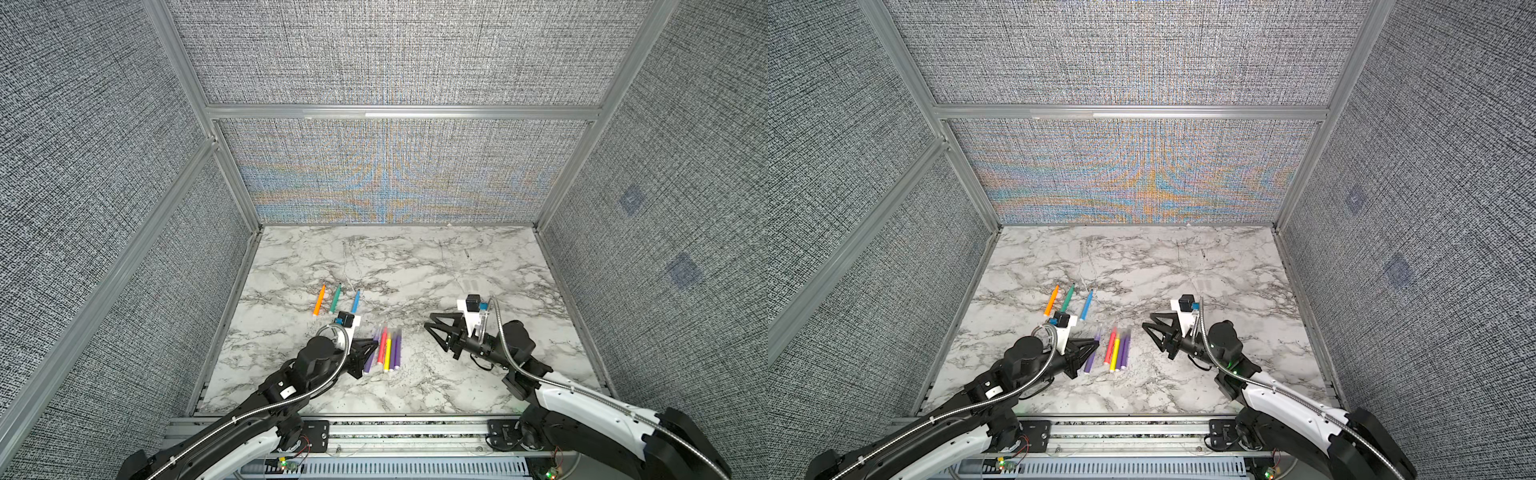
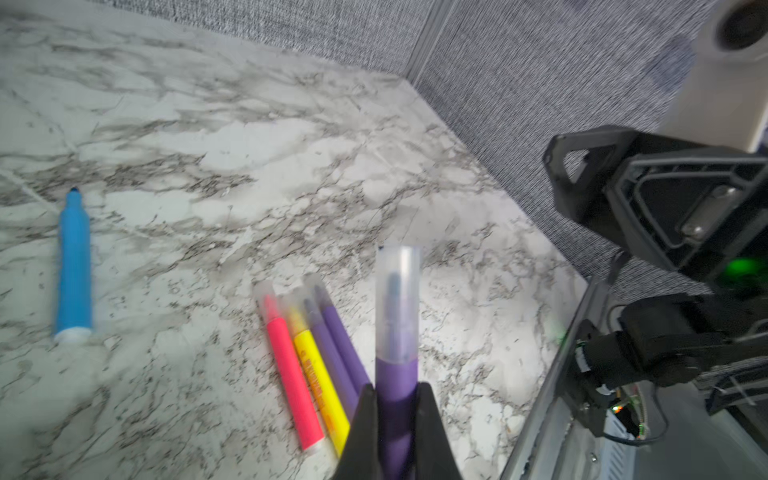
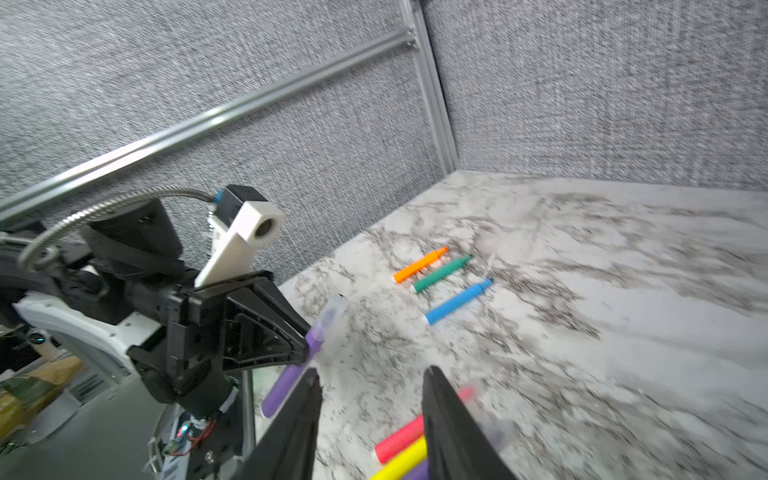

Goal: Remove pen caps from pens
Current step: Pick up the pen from the center of the table, then open the pen cap on the pen.

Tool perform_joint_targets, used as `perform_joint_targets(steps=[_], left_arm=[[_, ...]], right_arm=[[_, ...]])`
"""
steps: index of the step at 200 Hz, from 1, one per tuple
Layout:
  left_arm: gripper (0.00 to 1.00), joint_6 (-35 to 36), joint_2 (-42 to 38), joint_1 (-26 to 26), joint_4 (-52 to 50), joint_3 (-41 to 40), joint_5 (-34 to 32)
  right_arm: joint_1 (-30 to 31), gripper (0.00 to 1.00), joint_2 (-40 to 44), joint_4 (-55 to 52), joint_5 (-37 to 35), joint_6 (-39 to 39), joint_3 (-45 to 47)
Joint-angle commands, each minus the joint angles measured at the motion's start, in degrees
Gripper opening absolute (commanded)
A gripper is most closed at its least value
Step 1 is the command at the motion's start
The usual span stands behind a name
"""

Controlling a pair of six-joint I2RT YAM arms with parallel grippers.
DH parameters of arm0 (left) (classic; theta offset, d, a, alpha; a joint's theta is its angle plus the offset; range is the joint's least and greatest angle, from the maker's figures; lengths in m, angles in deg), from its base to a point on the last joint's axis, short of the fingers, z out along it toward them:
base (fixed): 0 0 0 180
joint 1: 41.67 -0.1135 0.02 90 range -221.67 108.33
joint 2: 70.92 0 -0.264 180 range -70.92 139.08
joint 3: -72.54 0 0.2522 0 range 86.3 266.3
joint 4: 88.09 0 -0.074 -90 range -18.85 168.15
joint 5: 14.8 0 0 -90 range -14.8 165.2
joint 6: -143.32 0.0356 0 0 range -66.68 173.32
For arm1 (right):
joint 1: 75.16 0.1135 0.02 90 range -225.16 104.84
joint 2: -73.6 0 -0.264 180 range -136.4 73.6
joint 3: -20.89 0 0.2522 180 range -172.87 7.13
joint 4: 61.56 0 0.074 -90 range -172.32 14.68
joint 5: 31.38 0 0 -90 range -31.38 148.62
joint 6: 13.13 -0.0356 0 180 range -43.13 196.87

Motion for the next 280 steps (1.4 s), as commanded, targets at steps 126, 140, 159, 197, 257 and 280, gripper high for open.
perform_joint_targets(steps=[126, 140, 159, 197, 257, 280], left_arm=[[0.00, 1.96, -7.69, -0.08, 8.73, -2.46, 8.11], [0.00, 2.09, -8.57, 0.03, 8.42, -2.77, 7.43], [0.00, 2.23, -10.18, -0.01, 7.58, -3.05, 6.37], [0.01, 2.32, -12.29, -0.01, 6.19, -3.36, 4.30], [0.33, 3.84, -11.45, -0.02, 6.61, -3.69, 3.00], [0.33, 4.80, -8.61, -0.02, 6.82, -3.63, 2.89]], right_arm=[[11.71, 0.43, -30.14, 17.69, 1.40, -2.26, -18.45], [11.71, 0.39, -31.80, 19.13, 2.01, -3.16, -18.99], [11.79, 0.29, -33.15, 19.93, 2.21, -3.69, -19.23], [11.85, 0.01, -33.67, 20.61, 3.05, -3.85, -19.37], [13.45, 0.00, -28.98, 14.40, 1.57, 0.68, -19.55], [13.85, 0.00, -26.35, 11.45, 0.64, 2.65, -20.07]])
